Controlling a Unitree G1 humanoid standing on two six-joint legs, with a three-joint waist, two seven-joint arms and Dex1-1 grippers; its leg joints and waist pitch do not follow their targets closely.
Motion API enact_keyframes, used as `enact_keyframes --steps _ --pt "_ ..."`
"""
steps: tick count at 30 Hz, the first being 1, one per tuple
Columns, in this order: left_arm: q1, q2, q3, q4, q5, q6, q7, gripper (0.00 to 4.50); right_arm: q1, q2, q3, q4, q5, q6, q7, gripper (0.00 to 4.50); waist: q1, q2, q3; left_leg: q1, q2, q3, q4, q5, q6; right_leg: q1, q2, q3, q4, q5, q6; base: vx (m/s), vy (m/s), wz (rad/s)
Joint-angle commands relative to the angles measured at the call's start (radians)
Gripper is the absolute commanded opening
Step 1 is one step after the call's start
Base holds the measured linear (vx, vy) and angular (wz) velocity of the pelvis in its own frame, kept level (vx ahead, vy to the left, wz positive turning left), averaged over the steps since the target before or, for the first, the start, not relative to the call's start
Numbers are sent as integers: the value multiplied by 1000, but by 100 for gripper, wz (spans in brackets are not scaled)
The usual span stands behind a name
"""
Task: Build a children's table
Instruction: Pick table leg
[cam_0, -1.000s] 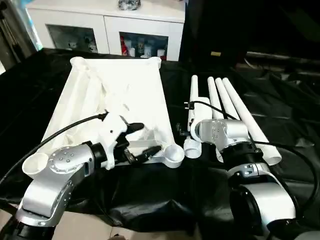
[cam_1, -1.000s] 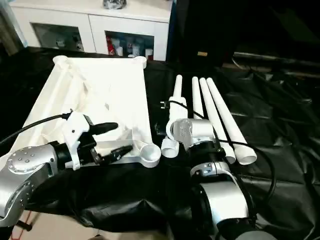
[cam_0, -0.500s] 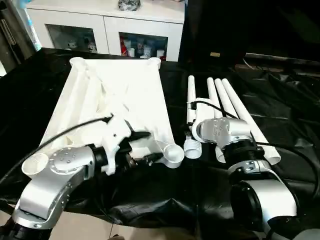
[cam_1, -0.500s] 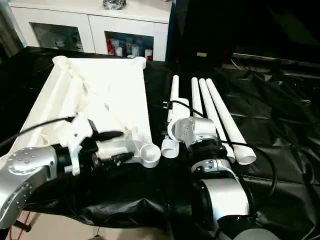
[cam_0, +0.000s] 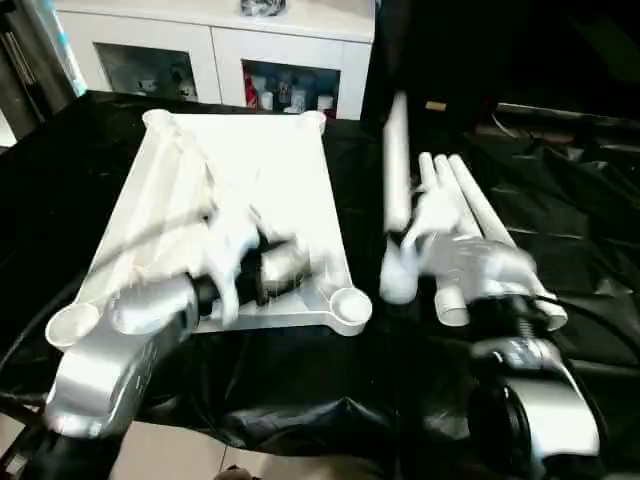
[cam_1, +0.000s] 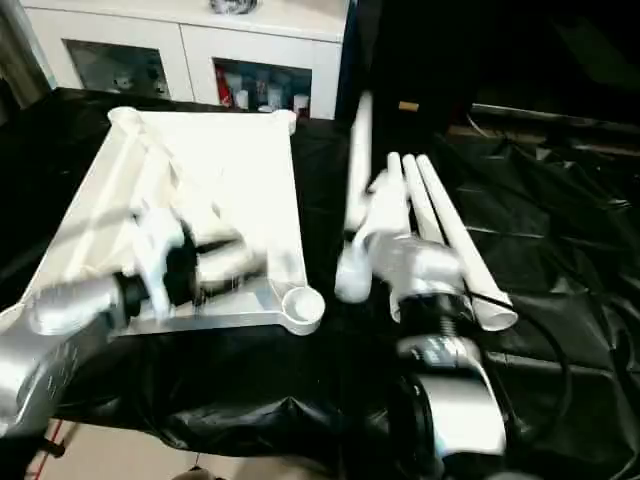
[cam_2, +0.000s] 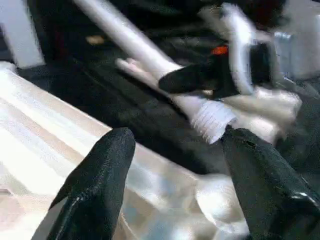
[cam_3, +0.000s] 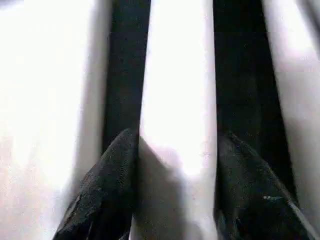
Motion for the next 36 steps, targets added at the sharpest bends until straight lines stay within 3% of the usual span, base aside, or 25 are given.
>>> enact_keyframes --steps 1,3,4,5,6,7,8,10,12,15,17,19,20,24,29,30,31,36 --pt "-43 -33 42 41 -19 23 61 327 24 -2 -2 -100 55 -78 90 186 5 10 -64 7 40 -9 -67 -63 -31 60 -70 52 -65 101 -153 0 0 0" --pt "-100 -82 87 78 -56 39 109 327 64 -14 33 -171 63 -128 169 186 6 8 -65 6 39 -9 -66 -60 -20 61 -69 52 -66 94 -162 0 0 0" --pt "-113 -94 96 87 -64 43 120 327 76 -17 42 -188 63 -139 188 186 6 -7 -64 5 41 -9 -65 -53 -10 63 -71 52 -67 97 -169 0 0 0" --pt "-145 -122 119 107 -82 53 149 327 98 -27 59 -225 75 -136 235 186 7 0 -63 3 41 -11 -67 -47 -5 65 -71 51 -65 84 -175 0 0 0" --pt "-181 -153 140 127 -114 63 170 327 122 -36 69 -268 102 -128 293 186 7 -10 -63 6 43 -9 -66 -53 1 63 -73 51 -69 65 -178 0 0 0" --pt "-186 -157 143 130 -118 65 173 327 126 -37 71 -274 106 -127 302 186 11 -8 -62 4 39 -8 -64 -48 5 66 -71 51 -68 65 -177 0 0 0" --pt "-253 -207 174 171 -156 95 216 327 167 -62 92 -353 166 -87 399 186 20 -9 -64 11 45 -8 -61 -50 16 63 -75 52 -69 77 -183 0 0 0" --pt "-325 -272 211 217 -222 119 245 327 211 -98 119 -432 229 -50 500 186 31 -12 -64 8 45 -9 -59 -35 36 66 -76 51 -67 106 -198 0 0 0" --pt "-354 -307 236 235 -272 130 251 327 221 -110 121 -448 258 -24 526 185 34 -17 -63 4 44 -10 -59 -25 48 65 -80 50 -68 96 -218 0 0 0" --pt "-375 -328 229 253 -280 140 251 327 233 -122 132 -465 269 -25 555 185 35 -20 -59 5 44 -8 -59 -41 47 63 -80 51 -74 34 -213 0 0 0" --pt "-383 -339 214 266 -271 146 248 327 246 -130 141 -482 286 -7 579 185 36 -17 -58 5 44 -9 -61 -43 42 62 -78 51 -79 -6 -189 0 0 0" --pt "-397 -356 215 284 -278 166 257 327 266 -140 151 -512 315 22 602 185 37 -16 -59 5 44 -10 -60 -46 38 64 -78 50 -81 -10 -180 0 0 0" --pt "-402 -359 215 293 -276 173 263 327 273 -142 154 -523 326 32 608 185 38 -11 -60 5 47 -13 -61 -41 38 62 -79 50 -78 2 -183 0 0 0" --pt "-414 -361 219 321 -292 175 288 327 287 -125 131 -548 379 56 595 185 40 -16 -60 4 46 -13 -62 -45 34 63 -81 50 -80 3 -190 0 0 0" --pt "-423 -371 244 316 -324 200 298 327 300 -145 172 -564 350 63 600 185 43 -15 -59 4 46 -14 -62 -40 24 63 -81 49 -80 2 -184 0 0 0" --pt "-425 -376 253 312 -337 211 300 327 303 -150 194 -567 329 53 599 185 42 -20 -59 3 46 -13 -62 -41 24 63 -80 49 -80 -1 -182 0 0 0" --pt "-425 -378 257 311 -343 216 301 298 304 -151 205 -567 319 47 597 185 42 -18 -58 4 46 -13 -62 -41 21 62 -81 49 -80 -9 -182 0 0 0" --pt "-435 -393 280 314 -357 255 368 266 295 -167 342 -554 146 -84 561 185 40 -16 -57 4 47 -14 -63 -50 5 59 -81 50 -83 -30 -163 0 0 0"
